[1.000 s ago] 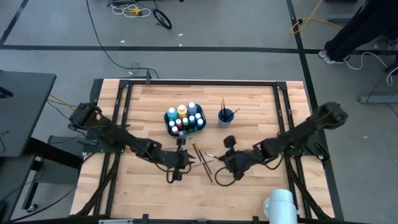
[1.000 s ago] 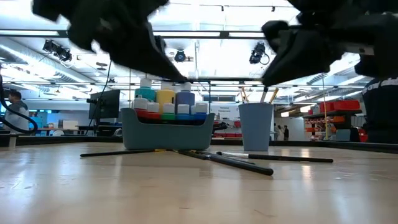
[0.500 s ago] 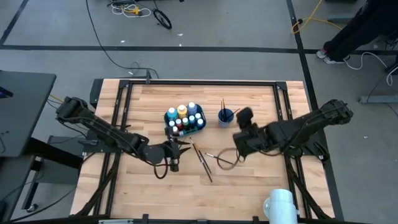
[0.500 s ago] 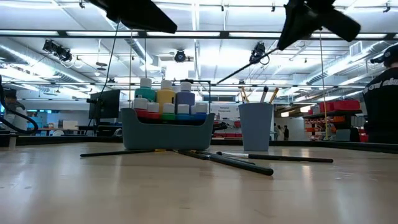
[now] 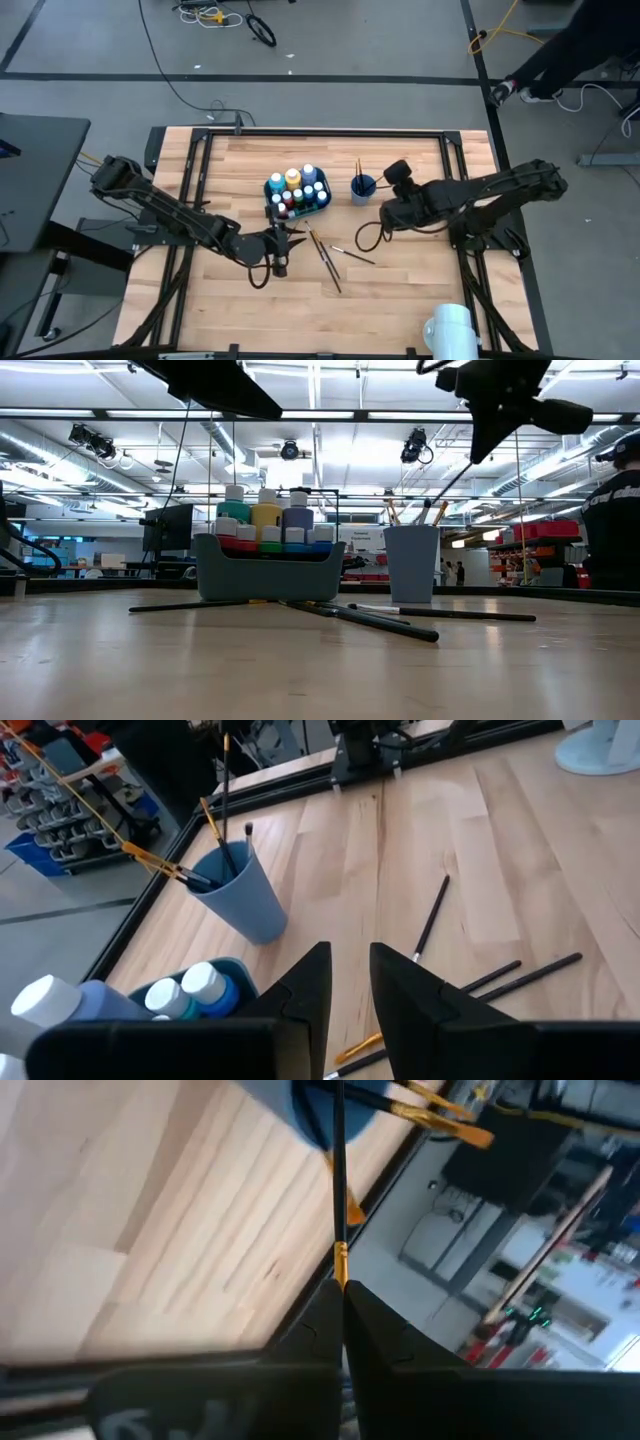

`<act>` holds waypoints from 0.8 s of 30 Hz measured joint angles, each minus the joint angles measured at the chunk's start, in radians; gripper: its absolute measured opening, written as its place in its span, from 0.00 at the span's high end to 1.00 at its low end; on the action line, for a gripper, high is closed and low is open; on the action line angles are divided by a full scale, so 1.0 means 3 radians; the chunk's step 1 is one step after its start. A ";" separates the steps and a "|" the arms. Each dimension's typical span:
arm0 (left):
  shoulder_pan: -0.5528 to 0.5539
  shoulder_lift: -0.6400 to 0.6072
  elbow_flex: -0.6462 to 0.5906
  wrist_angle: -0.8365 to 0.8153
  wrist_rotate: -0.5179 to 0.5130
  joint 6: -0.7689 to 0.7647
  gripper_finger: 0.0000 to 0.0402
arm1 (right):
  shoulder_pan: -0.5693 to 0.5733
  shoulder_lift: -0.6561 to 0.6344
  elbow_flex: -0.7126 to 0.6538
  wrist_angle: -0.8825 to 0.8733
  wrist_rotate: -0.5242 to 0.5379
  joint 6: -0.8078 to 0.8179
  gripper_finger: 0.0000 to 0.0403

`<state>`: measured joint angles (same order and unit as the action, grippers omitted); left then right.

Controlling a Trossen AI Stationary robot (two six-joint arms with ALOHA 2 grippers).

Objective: Pick & Place Paint Supplies
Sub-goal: Put the orange paint brush into the blue cup, then put the silver paint brush into the blue cup

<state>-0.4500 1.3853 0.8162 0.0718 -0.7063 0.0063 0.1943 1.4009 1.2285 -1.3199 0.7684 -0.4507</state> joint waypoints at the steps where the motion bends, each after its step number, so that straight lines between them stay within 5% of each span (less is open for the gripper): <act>1: -0.0001 0.0000 0.0000 0.0000 0.0000 -0.0001 0.80 | -0.0006 0.0009 -0.0025 0.0003 -0.0003 -0.0098 1.00; 14: -0.0001 -0.0001 0.0000 -0.0021 0.0050 0.0032 0.80 | -0.0324 0.0018 -0.0558 0.0964 0.0395 -0.1200 0.95; 20: -0.0001 -0.0001 0.0000 -0.0024 0.0050 0.0107 0.80 | -0.0383 0.0018 -0.0558 0.1409 0.0027 -0.1467 0.88; 24: -0.0001 0.0000 0.0000 -0.0024 0.0050 0.0107 0.80 | -0.0406 0.0018 -0.0558 0.1563 0.0090 -0.1574 0.84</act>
<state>-0.4503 1.3853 0.8162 0.0647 -0.6914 0.0383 0.0725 1.4063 1.0611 -0.8510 0.7953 -0.9229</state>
